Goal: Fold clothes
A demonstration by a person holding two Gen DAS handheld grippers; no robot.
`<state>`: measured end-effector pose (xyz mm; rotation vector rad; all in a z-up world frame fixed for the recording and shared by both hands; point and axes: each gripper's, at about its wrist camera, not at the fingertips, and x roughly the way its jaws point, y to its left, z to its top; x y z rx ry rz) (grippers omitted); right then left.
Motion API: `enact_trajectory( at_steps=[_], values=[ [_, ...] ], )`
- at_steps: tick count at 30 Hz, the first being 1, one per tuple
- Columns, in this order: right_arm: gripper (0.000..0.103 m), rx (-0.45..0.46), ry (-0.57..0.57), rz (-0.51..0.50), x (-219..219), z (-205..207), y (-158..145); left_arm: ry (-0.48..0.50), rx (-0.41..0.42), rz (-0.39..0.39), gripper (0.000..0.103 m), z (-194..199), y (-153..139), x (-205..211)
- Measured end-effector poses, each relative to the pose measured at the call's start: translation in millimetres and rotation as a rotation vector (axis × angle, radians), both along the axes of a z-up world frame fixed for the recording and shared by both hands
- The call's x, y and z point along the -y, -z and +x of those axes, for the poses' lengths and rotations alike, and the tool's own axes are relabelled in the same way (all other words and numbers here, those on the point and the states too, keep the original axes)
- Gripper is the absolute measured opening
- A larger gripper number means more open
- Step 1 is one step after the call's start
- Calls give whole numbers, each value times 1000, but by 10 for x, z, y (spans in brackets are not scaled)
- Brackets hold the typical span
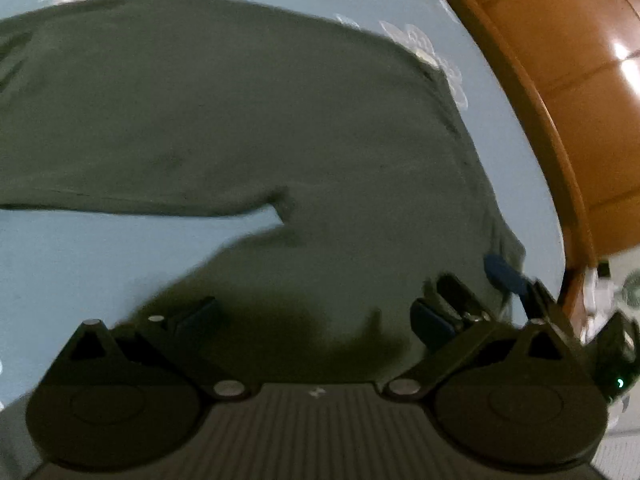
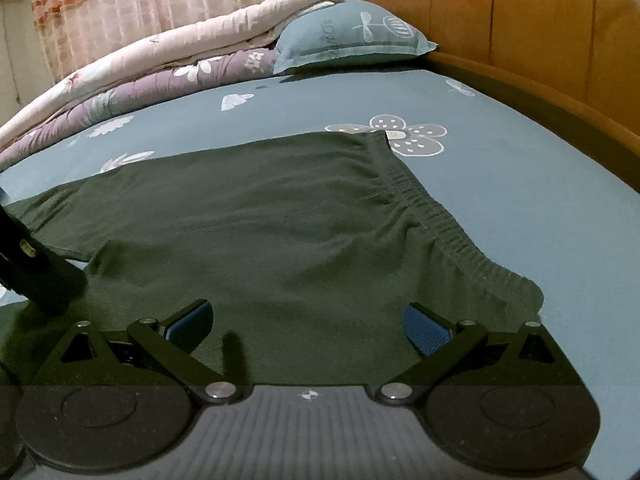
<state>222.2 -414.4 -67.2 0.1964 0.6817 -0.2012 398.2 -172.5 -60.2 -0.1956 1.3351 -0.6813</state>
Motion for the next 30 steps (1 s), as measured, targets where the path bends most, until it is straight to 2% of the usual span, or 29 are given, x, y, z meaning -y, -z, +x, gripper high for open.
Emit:
enact_trajectory(
  at_steps=[3, 6, 10, 16, 20, 25, 27, 30],
  values=[
    [103, 1, -9, -7, -16, -20, -1, -25, 48, -31, 101, 1, -207, -73],
    [103, -4, -11, -9, 3, -28, 6, -8, 36, -48, 101, -65, -321, -96],
    [103, -14, -7, -1, 49, -6, 25, 7, 54, -20, 101, -177, -518, -94],
    [103, -30, -16, -11, 63, 73, 31, -38, 109, 4, 101, -381, -982, -340],
    [103, -33, -29, -26, 69, 53, 61, -72, 23, 9, 101, -524, -785, -612],
    [103, -48, -19, -85, -18, 58, 85, -183, -116, 11, 101, -623, -180, -944],
    [103, -50, -3, -92, -52, 82, 86, -208, -123, 18, 101, -612, -32, -1026],
    [103, -43, 21, -87, -93, 117, 88, -230, -82, 29, 101, -542, 53, -1093]
  ],
)
